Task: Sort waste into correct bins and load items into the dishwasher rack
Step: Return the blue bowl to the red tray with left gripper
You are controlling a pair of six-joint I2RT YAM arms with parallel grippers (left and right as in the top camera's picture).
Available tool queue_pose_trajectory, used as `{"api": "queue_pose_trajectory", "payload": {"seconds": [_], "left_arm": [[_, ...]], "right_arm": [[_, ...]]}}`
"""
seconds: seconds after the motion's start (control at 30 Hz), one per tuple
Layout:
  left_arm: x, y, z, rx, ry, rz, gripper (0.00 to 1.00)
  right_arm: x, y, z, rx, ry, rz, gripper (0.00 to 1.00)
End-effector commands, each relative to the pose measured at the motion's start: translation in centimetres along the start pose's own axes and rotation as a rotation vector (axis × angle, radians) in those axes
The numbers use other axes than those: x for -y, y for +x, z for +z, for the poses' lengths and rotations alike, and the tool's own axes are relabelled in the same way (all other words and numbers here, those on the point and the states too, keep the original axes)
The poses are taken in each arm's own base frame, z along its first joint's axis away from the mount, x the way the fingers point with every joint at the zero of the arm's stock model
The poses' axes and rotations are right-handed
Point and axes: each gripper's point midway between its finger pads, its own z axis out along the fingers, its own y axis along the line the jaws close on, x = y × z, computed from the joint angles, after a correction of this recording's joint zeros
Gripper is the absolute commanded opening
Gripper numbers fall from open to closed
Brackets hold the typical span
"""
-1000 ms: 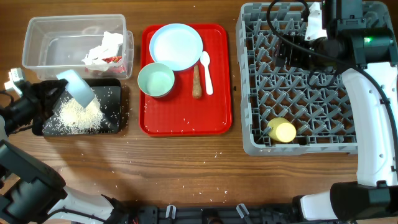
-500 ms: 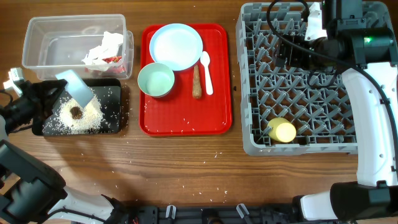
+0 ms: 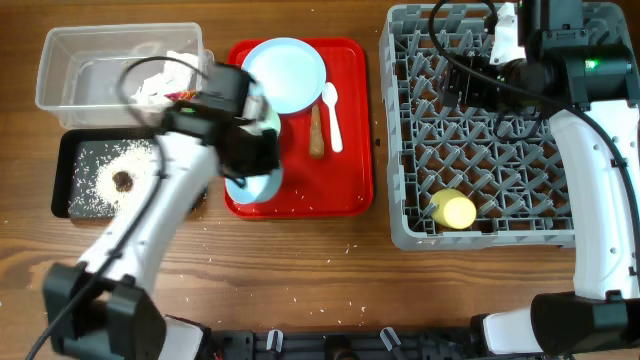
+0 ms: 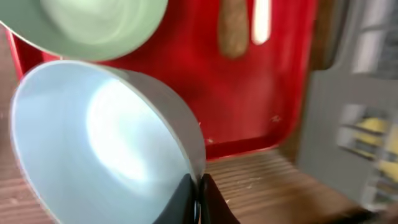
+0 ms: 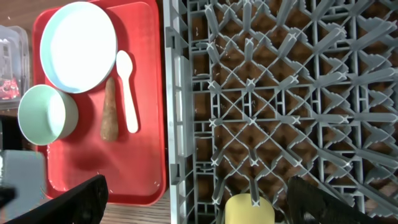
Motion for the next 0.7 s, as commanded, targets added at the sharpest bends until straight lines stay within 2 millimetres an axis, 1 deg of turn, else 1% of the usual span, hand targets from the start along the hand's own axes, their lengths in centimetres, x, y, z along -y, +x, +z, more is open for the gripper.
{"api": "queue_pose_trajectory", "payload": {"seconds": [0.0, 0.1, 0.13, 0.27, 0.33, 0.37, 0.4, 0.43, 0.5, 0.57, 0.6, 0.67], "left_arm": [[-1.8, 0.4, 2.5, 0.061, -0.333, -0.002, 0.04], [-1.2, 1.1, 5.1, 0.02, -0.378, 0.055, 0.04], [-1.2, 1.4, 5.9, 0.001, -0.389, 0.061, 0.04], [-1.8, 1.6, 7.8, -0.037, -0.411, 0.061, 0.04], [-1.5, 1.8, 8.1, -0.052, -0.394, 0.058, 0.37], [-1.3, 1.9, 8.2, -0.059, -0.38, 0.056, 0.5], [-0.9, 1.9, 8.2, -0.062, -0.365, 0.054, 0.57], [-0.6, 1.9, 8.1, -0.066, -0.347, 0.053, 0.62], [0.3, 1.4, 7.8, -0.059, -0.317, 0.052, 0.66], [1.8, 0.5, 7.2, -0.041, -0.261, 0.054, 0.68], [2.9, -0.4, 6.6, -0.021, -0.228, 0.059, 0.68], [4.1, -1.8, 5.7, 0.022, -0.198, 0.064, 0.69]], "right_arm": [[-0.5, -0.2, 0.3, -0.004, -0.019, -0.03, 0.93], [-0.5, -0.2, 0.3, -0.004, -0.019, -0.03, 0.93], [-0.5, -0.2, 0.3, -0.005, -0.019, -0.029, 0.93], [-0.5, -0.2, 0.3, -0.005, -0.019, -0.05, 0.93], [-0.5, -0.2, 0.3, -0.005, -0.019, -0.05, 0.93], [-0.5, -0.2, 0.3, -0.005, -0.019, -0.051, 0.93], [-0.5, -0.2, 0.3, -0.004, -0.02, -0.051, 0.93], [-0.5, -0.2, 0.3, -0.004, -0.02, -0.051, 0.93], [-0.5, -0.2, 0.3, -0.004, -0.02, -0.051, 0.93], [-0.5, -0.2, 0.3, -0.004, -0.02, -0.051, 0.93], [-0.5, -0.2, 0.3, -0.004, -0.02, -0.05, 0.93], [-0.5, -0.2, 0.3, -0.002, -0.02, -0.051, 0.93]]}}
